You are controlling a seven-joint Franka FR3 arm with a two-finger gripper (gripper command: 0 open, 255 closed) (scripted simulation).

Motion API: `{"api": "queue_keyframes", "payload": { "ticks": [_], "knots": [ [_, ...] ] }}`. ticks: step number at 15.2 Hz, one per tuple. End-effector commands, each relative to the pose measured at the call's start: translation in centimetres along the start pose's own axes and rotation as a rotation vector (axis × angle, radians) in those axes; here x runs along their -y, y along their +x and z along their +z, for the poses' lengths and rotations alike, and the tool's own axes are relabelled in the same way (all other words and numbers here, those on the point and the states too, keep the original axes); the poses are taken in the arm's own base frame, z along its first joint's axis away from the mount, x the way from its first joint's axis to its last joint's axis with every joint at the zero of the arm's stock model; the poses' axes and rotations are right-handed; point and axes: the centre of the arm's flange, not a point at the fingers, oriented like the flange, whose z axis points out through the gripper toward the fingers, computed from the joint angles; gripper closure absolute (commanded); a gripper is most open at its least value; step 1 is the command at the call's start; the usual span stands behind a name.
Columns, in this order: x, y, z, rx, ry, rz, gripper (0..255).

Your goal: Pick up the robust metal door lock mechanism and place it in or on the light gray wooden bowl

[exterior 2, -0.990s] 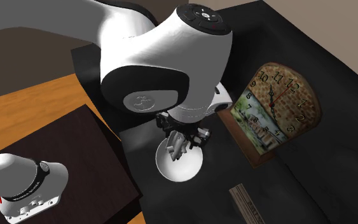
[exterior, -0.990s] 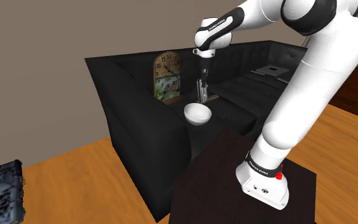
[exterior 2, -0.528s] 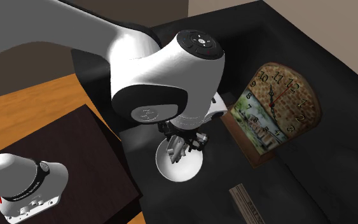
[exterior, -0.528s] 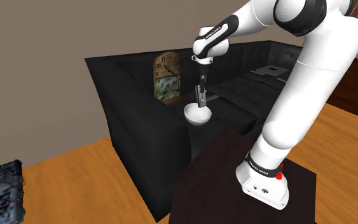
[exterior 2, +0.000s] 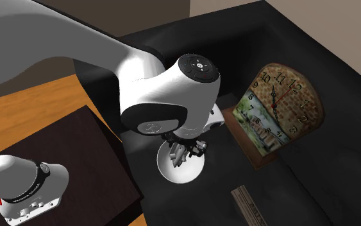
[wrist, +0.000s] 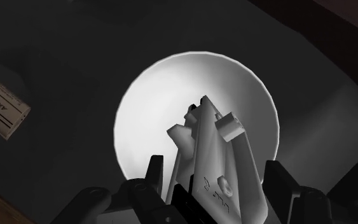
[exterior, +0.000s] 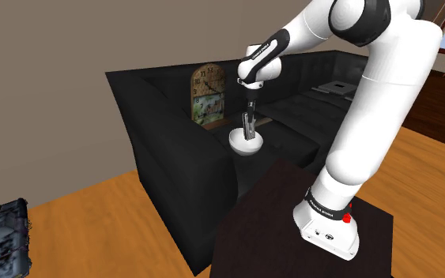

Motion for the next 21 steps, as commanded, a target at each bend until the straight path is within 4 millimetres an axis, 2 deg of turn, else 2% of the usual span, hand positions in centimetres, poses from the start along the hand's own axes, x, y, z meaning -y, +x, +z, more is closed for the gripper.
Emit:
{"api": "queue_keyframes", "payload": {
  "ticks": [1, 7, 8, 13, 17, 21],
  "knots": [
    [0.0, 0.2, 0.4, -0.001, -0.001, 0.0, 255],
    [0.0, 0.2, 0.4, -0.001, -0.001, 0.0, 255],
    [0.0, 0.2, 0.4, -0.001, -0.001, 0.0, 0],
    [0.0, 0.2, 0.4, -0.001, -0.001, 0.0, 0],
    [0.0, 0.2, -4.6, -0.001, -0.001, 0.0, 0],
    [0.0, 0.2, -4.6, -0.001, -0.001, 0.0, 0]
  ]
}}
